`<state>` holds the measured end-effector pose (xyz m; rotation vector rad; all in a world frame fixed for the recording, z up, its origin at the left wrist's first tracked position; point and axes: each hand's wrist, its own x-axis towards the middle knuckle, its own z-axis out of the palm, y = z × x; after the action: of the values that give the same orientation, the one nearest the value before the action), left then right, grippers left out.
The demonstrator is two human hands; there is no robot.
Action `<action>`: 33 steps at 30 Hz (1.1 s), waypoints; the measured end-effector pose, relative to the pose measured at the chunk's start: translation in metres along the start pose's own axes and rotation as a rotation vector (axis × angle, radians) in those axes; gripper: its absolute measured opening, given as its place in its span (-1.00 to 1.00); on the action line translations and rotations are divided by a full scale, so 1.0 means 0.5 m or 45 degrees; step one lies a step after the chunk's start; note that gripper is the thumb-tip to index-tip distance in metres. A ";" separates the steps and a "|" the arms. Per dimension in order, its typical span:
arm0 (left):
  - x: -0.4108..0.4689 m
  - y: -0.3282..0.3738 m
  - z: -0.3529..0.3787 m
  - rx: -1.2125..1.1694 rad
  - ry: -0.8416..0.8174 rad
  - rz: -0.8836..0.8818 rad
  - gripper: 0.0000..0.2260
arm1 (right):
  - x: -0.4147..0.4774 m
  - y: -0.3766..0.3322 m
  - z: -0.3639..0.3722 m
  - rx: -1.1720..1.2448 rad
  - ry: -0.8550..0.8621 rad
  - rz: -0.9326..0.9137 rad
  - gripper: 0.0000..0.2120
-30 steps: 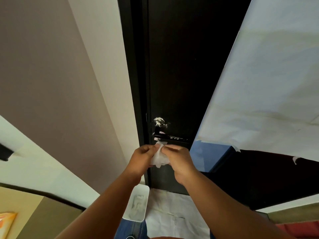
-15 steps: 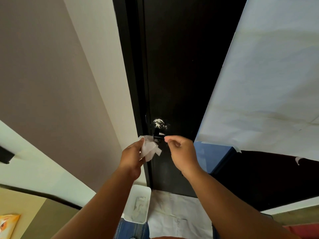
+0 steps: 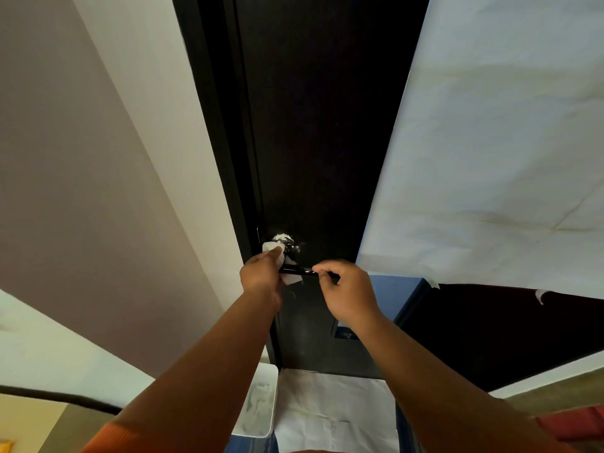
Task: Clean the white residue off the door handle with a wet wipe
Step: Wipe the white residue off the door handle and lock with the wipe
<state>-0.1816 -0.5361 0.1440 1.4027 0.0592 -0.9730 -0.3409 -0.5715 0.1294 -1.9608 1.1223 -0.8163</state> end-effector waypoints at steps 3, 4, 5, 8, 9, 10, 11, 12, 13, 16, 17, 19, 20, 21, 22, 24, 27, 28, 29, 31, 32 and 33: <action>0.011 -0.005 0.009 -0.055 0.063 -0.031 -0.89 | -0.003 -0.001 -0.001 -0.017 -0.006 -0.034 -0.81; 0.012 -0.007 0.011 -0.074 0.079 -0.030 -0.92 | -0.004 0.000 -0.001 -0.020 -0.004 -0.045 -0.81; 0.012 -0.008 0.015 -0.080 0.099 -0.024 -0.92 | -0.005 0.000 -0.002 -0.020 -0.005 -0.051 -0.81; 0.013 -0.016 0.024 -0.063 0.167 0.063 -0.90 | -0.005 0.006 -0.004 -0.021 -0.020 -0.058 -0.81; 0.011 -0.017 0.027 -0.031 0.183 0.118 -0.91 | -0.006 0.007 -0.004 -0.027 -0.022 -0.060 -0.81; 0.013 -0.019 0.029 0.001 0.202 0.178 -0.92 | -0.007 0.009 -0.003 -0.037 -0.021 -0.059 -0.81; 0.010 -0.018 0.031 0.043 0.215 0.239 -0.93 | -0.008 0.011 -0.003 -0.039 -0.019 -0.059 -0.81; 0.011 -0.020 0.033 0.099 0.227 0.304 -0.93 | -0.008 0.012 -0.002 -0.042 -0.019 -0.054 -0.82; 0.011 -0.021 0.034 0.173 0.231 0.367 -0.92 | -0.008 0.014 -0.001 -0.044 -0.019 -0.052 -0.82; 0.010 -0.026 0.033 0.434 0.201 0.585 -0.92 | -0.009 0.018 0.002 -0.057 -0.012 -0.057 -0.82; 0.013 -0.027 0.031 0.550 0.181 0.680 -0.91 | -0.009 0.019 0.002 -0.055 -0.012 -0.055 -0.82; 0.021 -0.031 0.027 0.659 0.152 0.769 -0.89 | -0.009 0.020 0.002 -0.050 -0.017 -0.049 -0.82; 0.023 -0.032 0.025 0.618 0.163 0.729 -0.91 | -0.009 0.020 0.001 -0.052 -0.019 -0.047 -0.82; 0.018 -0.031 0.025 0.527 0.182 0.653 -0.94 | -0.010 0.019 0.000 -0.053 -0.021 -0.047 -0.82; 0.019 -0.032 0.024 0.394 0.205 0.543 -0.96 | -0.010 0.019 0.001 -0.052 -0.024 -0.045 -0.82; 0.012 -0.031 0.025 0.094 0.230 0.287 -0.96 | -0.010 0.019 0.000 -0.046 -0.035 -0.034 -0.82; -0.005 -0.017 0.030 -0.227 0.155 -0.032 -0.90 | -0.010 0.021 -0.003 -0.039 -0.050 -0.025 -0.82; -0.007 -0.015 0.032 -0.238 0.142 -0.039 -0.90 | -0.010 0.021 -0.004 -0.035 -0.050 -0.028 -0.82; -0.006 -0.014 0.033 -0.195 0.158 0.011 -0.92 | -0.010 0.021 -0.005 -0.028 -0.048 -0.032 -0.82; 0.007 -0.018 0.032 0.042 0.233 0.228 -0.93 | -0.011 0.020 -0.004 -0.017 -0.046 -0.036 -0.82; 0.011 -0.021 0.031 0.176 0.264 0.347 -0.92 | -0.011 0.020 -0.002 -0.018 -0.046 -0.034 -0.81; 0.010 -0.024 0.029 0.299 0.278 0.447 -0.90 | -0.011 0.021 -0.002 -0.023 -0.046 -0.033 -0.81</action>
<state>-0.1927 -0.5495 0.1350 1.6637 -0.1399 -0.5460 -0.3484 -0.5707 0.1205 -2.0008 1.0887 -0.7836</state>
